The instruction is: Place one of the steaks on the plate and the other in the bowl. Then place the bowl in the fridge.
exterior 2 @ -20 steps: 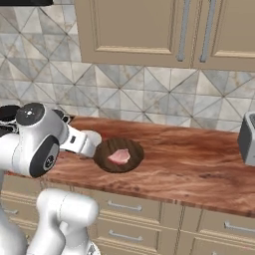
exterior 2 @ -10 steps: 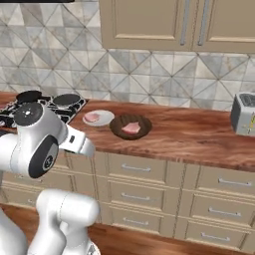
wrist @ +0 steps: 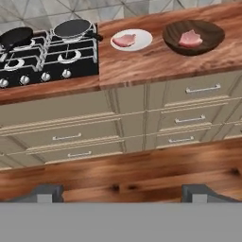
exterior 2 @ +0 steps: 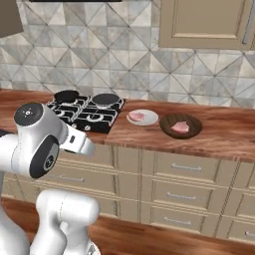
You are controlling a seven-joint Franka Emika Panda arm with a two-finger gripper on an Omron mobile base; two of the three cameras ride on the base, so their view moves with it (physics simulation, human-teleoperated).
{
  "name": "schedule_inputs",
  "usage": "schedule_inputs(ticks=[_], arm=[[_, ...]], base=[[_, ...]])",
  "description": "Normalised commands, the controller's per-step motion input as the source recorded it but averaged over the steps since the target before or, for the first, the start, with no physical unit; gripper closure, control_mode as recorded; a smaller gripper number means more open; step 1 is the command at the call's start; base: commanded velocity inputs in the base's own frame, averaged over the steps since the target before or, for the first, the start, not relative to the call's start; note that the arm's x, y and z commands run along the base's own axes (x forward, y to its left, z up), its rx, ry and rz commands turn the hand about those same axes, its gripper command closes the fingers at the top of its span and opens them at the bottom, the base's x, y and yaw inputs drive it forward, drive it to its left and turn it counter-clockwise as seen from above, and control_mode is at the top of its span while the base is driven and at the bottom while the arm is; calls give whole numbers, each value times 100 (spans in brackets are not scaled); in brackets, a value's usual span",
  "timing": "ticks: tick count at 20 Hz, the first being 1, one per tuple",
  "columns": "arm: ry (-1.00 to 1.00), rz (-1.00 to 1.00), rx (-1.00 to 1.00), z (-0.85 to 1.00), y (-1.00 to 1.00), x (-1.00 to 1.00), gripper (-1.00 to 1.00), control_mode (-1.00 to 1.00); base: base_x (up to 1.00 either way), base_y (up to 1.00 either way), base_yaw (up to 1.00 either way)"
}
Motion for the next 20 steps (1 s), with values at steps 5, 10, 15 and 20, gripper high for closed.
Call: schedule_inputs(ticks=[5, 10, 15, 20], arm=[[0, 0, 0, 0, 0, 0, -100, 100], [0, 0, 0, 0, 0, 0, -100, 100], [0, 0, 0, 0, 0, 0, -100, 100], [0, 0, 0, 0, 0, 0, -100, 100]], base=[[2, 100, 19], [0, 100, 60], [4, 77, 46], [1, 0, -100]])
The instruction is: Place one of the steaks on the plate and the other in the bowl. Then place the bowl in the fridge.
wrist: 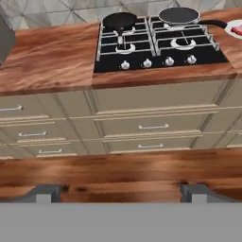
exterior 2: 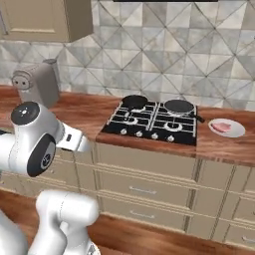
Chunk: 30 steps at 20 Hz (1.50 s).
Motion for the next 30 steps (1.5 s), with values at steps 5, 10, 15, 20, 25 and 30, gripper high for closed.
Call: schedule_inputs(ticks=[5, 10, 15, 20, 25, 30], arm=[[0, 0, 0, 0, 0, 0, -100, 100], [0, 0, 0, 0, 0, 0, -100, 100], [0, 0, 0, 0, 0, 0, -100, 100], [0, 0, 0, 0, 0, 0, -100, 100], [0, 0, 0, 0, 0, 0, -100, 100], [0, 0, 0, 0, 0, 0, -100, 100]], base=[[0, 0, -100], [0, 0, -100], [0, 0, -100], [26, 1, -89], [93, 10, -24], [100, -10, 0]])
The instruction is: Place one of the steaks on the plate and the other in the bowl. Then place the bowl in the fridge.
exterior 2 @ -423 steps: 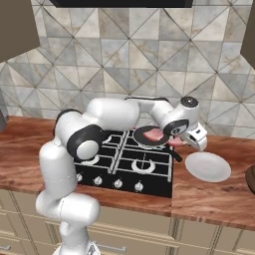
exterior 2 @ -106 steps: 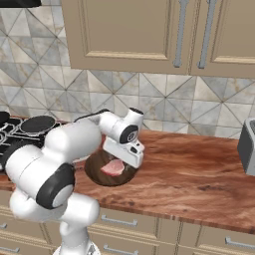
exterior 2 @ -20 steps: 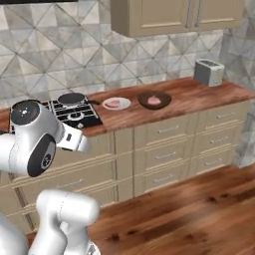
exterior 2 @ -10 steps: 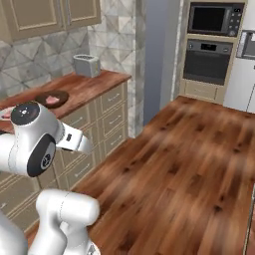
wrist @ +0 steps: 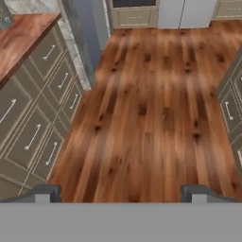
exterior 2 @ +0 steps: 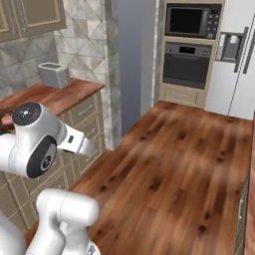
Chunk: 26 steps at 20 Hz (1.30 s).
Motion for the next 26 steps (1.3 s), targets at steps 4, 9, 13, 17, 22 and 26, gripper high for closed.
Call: schedule_inputs(ticks=[4, 9, 13, 17, 22, 26], arm=[[0, 0, 0, 0, 0, 0, -100, 100], [0, 0, 0, 0, 0, 0, -100, 100], [0, 0, 0, 0, 0, 0, -100, 100], [0, 0, 0, 0, 0, 0, -100, 100], [0, 0, 0, 0, 0, 0, -100, 100], [0, 0, 0, 0, 0, 0, -100, 100]], base=[[100, -15, -9], [100, -15, -29], [100, -3, -34], [100, -3, -27], [100, -10, -19], [100, -15, -3]])
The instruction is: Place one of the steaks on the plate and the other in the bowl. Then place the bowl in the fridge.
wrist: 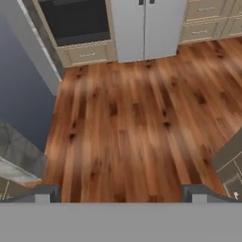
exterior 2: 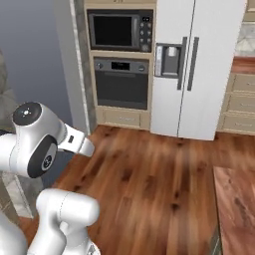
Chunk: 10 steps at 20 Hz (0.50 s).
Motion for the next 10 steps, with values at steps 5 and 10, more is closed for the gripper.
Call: schedule_inputs(ticks=[5, 10], arm=[[0, 0, 0, 0, 0, 0, -100, 100], [0, 0, 0, 0, 0, 0, -100, 100]], base=[[100, -39, 2], [100, -55, 22]])
